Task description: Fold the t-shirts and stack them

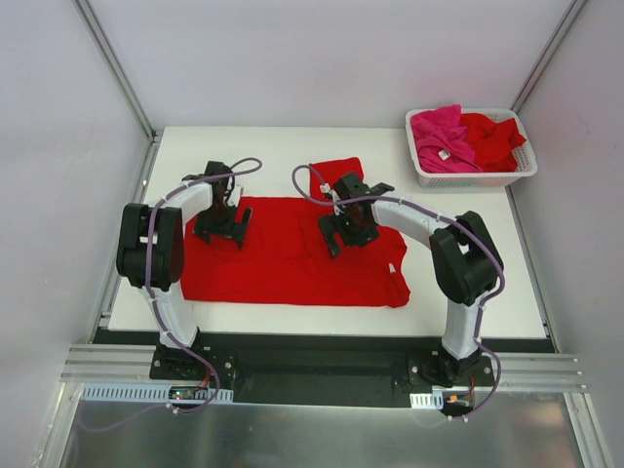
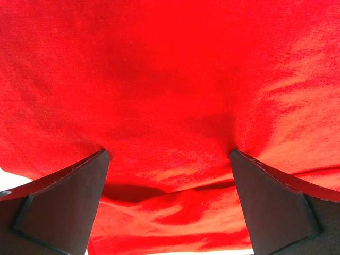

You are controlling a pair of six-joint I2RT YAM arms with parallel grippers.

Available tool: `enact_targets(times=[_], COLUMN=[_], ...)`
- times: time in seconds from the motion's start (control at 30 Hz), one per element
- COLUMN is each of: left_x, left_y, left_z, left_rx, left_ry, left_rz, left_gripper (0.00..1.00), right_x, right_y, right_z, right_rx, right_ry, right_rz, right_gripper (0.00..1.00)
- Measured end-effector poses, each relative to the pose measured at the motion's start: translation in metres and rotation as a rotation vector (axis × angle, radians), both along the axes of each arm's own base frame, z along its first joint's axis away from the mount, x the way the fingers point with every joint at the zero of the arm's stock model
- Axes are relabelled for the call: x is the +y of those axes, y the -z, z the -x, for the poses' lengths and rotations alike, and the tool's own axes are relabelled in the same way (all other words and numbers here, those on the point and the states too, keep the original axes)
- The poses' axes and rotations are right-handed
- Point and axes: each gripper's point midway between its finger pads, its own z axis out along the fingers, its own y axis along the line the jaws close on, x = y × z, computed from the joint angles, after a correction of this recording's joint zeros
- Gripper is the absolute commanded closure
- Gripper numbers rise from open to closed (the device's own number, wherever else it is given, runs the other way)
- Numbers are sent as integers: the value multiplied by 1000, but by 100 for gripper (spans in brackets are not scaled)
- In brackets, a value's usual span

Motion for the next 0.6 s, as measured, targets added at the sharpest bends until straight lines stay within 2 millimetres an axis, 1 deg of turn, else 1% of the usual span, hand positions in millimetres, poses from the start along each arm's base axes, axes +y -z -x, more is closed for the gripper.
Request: enact_targets(times=[0.2,0.3,0.4,0.5,0.6], left_x=[-1,-1,-4,-8,-10], left_y=[0,-1,-1,-1,-1], left_z=[3,7,16,26,31], left_rx=[-23,-36,-36,-29,-23], left_ry=[-5,-8,-4,5,10], left_rz=[7,11,12,13,18], left_gripper=[1,1,1,1,0], right_x=[-1,-3,-6,-6,-9], right_y=[5,12,20,20,21], right_z=[6,15,27,34,42], right_rx=[18,36,53,40,39], right_ry=[-1,-9,-27,-38,-37], right_rz=[10,25,57,66,67], right_gripper=[4,4,4,4,4])
